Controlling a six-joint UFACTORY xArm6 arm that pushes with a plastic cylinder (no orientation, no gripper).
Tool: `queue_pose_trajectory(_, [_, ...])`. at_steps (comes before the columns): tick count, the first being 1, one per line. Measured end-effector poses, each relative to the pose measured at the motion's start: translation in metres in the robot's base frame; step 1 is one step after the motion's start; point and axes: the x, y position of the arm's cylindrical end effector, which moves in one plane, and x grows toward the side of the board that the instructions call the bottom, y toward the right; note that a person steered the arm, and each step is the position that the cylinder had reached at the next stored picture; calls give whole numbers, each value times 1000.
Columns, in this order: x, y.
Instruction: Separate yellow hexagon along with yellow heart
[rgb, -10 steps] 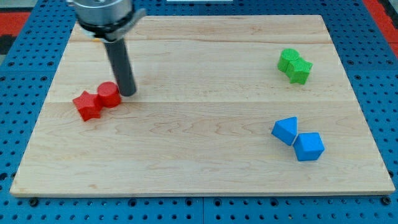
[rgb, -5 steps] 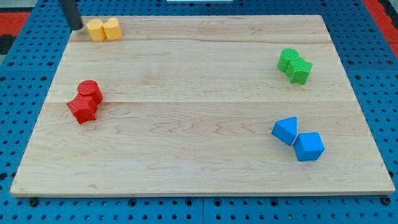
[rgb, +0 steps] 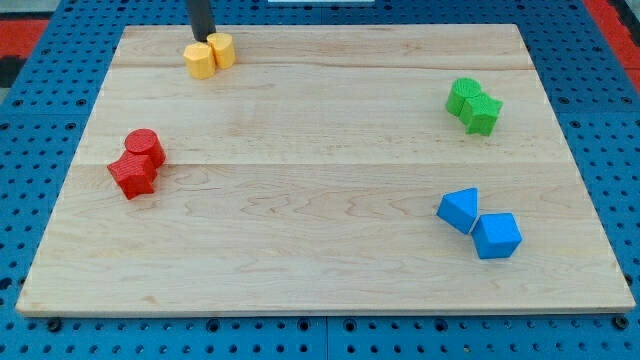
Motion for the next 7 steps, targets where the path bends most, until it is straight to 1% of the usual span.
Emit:
queue_pose_trajectory(1, [43,0])
queue_pose_trajectory(2, [61,-14])
queue_pose_trajectory(3, [105,-13])
queue_pose_trajectory(4, [97,-14])
queue_pose_trajectory(5, [34,-2])
queue_pose_trajectory(6, [17,30])
queue_pose_trajectory(7, [39,50])
